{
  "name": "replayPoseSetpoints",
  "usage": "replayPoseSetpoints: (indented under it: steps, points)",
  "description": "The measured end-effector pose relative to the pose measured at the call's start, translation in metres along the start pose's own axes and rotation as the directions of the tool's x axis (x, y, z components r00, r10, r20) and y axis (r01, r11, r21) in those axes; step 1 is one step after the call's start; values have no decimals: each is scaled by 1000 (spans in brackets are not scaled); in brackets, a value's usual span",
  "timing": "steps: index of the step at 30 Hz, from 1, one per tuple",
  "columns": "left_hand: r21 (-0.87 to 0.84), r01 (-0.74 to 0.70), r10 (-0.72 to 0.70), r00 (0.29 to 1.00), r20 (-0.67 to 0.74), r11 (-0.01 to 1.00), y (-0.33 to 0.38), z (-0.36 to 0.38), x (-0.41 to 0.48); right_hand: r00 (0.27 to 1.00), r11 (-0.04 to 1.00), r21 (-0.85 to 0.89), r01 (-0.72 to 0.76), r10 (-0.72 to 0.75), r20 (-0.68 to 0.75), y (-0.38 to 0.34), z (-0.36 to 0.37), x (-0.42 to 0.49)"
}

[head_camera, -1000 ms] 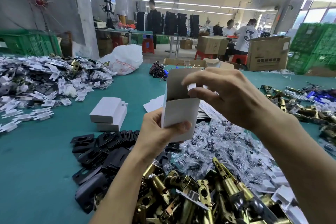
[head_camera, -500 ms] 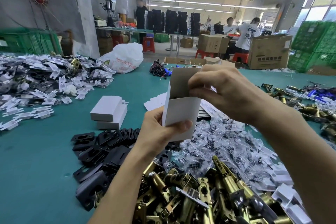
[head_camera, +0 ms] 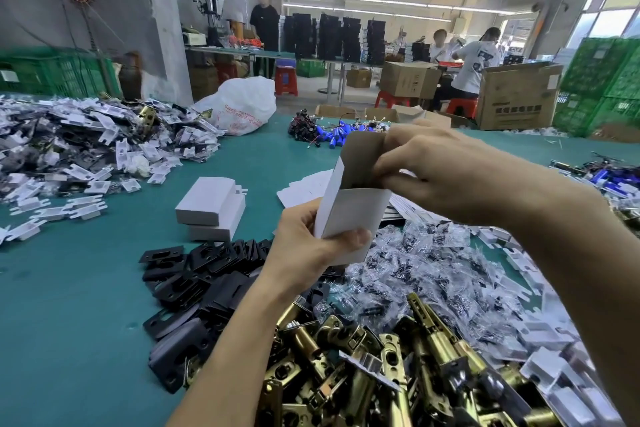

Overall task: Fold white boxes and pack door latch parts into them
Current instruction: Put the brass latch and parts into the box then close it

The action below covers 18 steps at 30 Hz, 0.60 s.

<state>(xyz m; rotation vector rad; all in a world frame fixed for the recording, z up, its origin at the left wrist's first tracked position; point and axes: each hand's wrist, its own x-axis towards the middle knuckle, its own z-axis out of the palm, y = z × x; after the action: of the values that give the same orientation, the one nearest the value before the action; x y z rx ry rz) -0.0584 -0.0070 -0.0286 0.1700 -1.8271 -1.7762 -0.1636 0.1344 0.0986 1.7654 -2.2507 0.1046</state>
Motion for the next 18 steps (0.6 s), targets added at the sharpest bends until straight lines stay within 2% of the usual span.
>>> replayPoseSetpoints:
  steps: [2,4,6,7,8,9,11,13,15,18]
  points:
    - [-18,6,-6,1000,-8,1000,2,0,-1,999,996,80,-37,37,-5,1,0,-2]
    - [-41,10,-11,999,-34,999,4,-2,0,988,972,229,-51,83,-130,2,2,-3]
    - [-39,14,-18,995,-101,999,7,-7,1,928,934,354,-41,167,-334,3,10,-4]
    - [-38,17,-23,988,-151,999,10,-10,2,893,911,410,-56,229,-388,4,17,-4]
    - [-40,19,-27,979,-203,999,12,-14,2,879,886,452,-102,293,-377,5,25,-3]
    - [-39,14,-23,967,-252,999,14,-18,3,896,874,449,-183,336,-289,6,36,-1]
    - [-19,-10,3,943,-332,1000,16,-26,6,946,895,308,-323,317,71,4,61,4]
    - [2,-33,31,921,-388,999,16,-32,9,904,927,202,-316,230,362,-5,87,12]
    - [15,-42,45,906,-420,999,13,-34,12,879,925,254,-282,143,455,-18,108,22]
    - [33,-44,54,900,-432,998,10,-35,13,895,966,205,-160,55,442,-36,132,39]
